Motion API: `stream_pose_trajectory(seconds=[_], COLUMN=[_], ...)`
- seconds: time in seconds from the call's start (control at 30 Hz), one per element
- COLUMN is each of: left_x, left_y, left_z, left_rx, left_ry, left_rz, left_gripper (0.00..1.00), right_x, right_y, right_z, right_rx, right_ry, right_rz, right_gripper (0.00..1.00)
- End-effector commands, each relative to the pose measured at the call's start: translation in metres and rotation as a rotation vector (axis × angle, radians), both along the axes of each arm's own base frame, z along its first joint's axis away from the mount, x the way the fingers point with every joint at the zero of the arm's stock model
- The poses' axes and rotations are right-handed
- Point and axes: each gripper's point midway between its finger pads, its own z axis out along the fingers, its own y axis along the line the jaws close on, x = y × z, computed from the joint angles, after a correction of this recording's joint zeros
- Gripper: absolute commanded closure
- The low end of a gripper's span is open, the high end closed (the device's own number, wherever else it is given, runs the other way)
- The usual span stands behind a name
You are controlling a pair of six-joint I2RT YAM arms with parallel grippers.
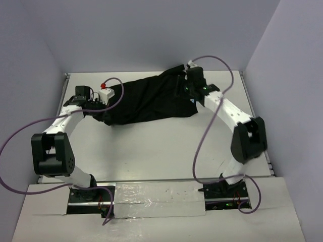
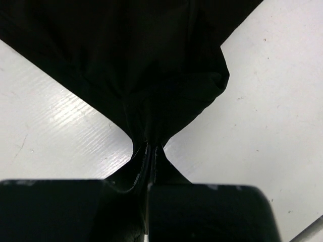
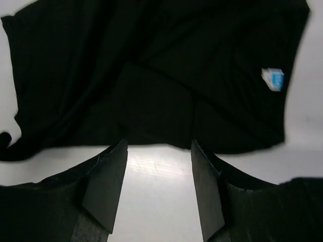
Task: Roll the t-shirts
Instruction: Flatten out the T-shirt at the center of the board.
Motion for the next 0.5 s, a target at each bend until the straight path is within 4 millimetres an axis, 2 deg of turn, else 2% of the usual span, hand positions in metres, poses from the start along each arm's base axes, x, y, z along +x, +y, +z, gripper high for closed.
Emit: stream_pose_trajectory(seconds=[0.0,0.03,0.07,0.1,0.13,0.17,0.2,0.23,0.47], left_x=[-0.002,-0.004,-0.007,-0.008,-0.008,-0.008,-0.007,-0.005,-0.003], left_y=[0.002,0.001,0.002,0.004,0.005,0.007,0.011,0.012,0.015], left_z=[0.008,0.008,0.004,0.001,-0.001,-0.002,-0.003,-0.002,-0.003], left_rx=[0.01,0.001,-0.001,0.007,0.004,0.007,0.018,0.019,0.01], left_ry=[-0.037,-0.029,-0.013,-0.006,0.002,0.006,0.008,0.003,0.015], left_rz=[0.027,0.047,0.06,0.076,0.102,0.119,0.151,0.164,0.223], left_gripper=[1.0,1.0,1.0,1.0,1.0,1.0,1.0,1.0,1.0], right_x=[0.01,0.014,0.023,0.017,0.024,0.024,0.022,0.027,0.038], right_y=[0.04,0.05,0.065,0.08,0.089,0.096,0.101,0.108,0.13], right_z=[-0.033,-0.036,-0.024,-0.05,-0.042,-0.049,-0.069,-0.067,-0.107], right_rx=[-0.069,-0.098,-0.104,-0.169,-0.185,-0.202,-0.235,-0.231,-0.296], right_ry=[0.105,0.105,0.071,0.115,0.087,0.097,0.133,0.126,0.187], right_rz=[0.031,0.048,0.075,0.123,0.131,0.15,0.177,0.19,0.238], right_gripper=[0.39,0.38,0.38,0.37,0.37,0.37,0.37,0.37,0.37])
